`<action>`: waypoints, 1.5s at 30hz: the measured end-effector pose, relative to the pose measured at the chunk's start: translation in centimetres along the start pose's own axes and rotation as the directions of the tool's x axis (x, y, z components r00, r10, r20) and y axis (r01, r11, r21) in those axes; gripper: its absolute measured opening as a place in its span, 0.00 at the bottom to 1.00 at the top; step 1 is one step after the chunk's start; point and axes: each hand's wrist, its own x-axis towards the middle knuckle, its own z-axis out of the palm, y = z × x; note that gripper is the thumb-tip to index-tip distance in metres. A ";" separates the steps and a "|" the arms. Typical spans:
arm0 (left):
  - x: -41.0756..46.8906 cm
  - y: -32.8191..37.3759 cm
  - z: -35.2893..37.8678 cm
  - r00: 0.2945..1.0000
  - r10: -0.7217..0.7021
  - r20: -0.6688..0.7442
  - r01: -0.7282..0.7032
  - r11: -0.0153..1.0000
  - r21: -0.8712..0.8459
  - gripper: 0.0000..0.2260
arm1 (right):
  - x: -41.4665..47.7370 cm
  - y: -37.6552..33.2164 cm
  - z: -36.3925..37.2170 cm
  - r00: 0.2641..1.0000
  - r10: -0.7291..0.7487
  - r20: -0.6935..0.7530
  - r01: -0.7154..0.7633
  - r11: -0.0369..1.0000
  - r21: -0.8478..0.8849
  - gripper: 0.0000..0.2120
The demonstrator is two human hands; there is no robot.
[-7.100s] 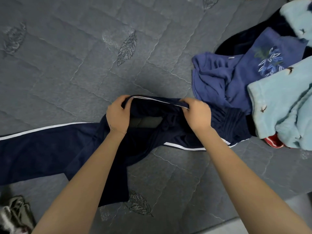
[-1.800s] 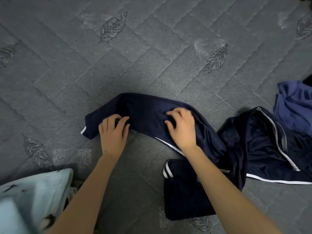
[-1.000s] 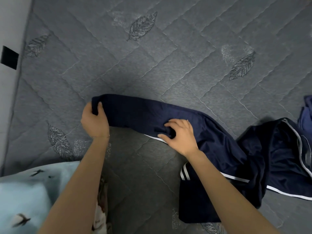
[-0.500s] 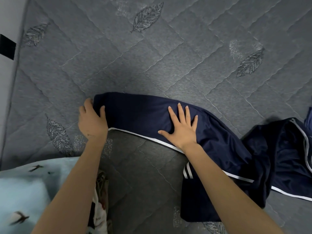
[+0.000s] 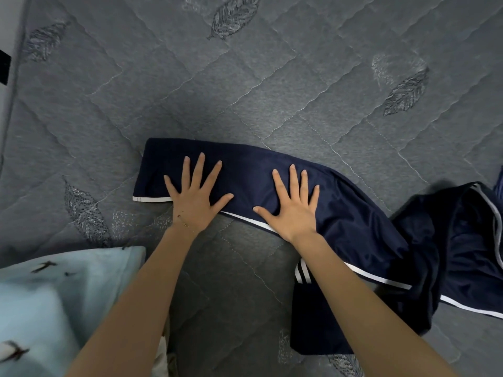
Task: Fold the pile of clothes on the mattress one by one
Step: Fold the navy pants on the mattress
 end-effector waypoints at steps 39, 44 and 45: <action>-2.2 33.3 1.9 0.885 0.462 -0.053 -0.465 0.880 -0.100 0.19 | -7.9 25.7 -8.4 0.832 0.374 -0.410 -0.304 0.925 0.228 0.38; -0.6 33.9 2.2 0.864 0.504 0.016 -0.503 0.863 -0.050 0.06 | -8.2 27.9 -9.3 0.843 0.520 -0.135 -0.292 0.654 0.697 0.39; -0.5 33.8 2.1 0.850 0.526 0.038 -0.523 0.850 -0.062 0.07 | -8.2 28.2 -9.5 0.852 0.512 -0.113 -0.290 0.639 0.712 0.34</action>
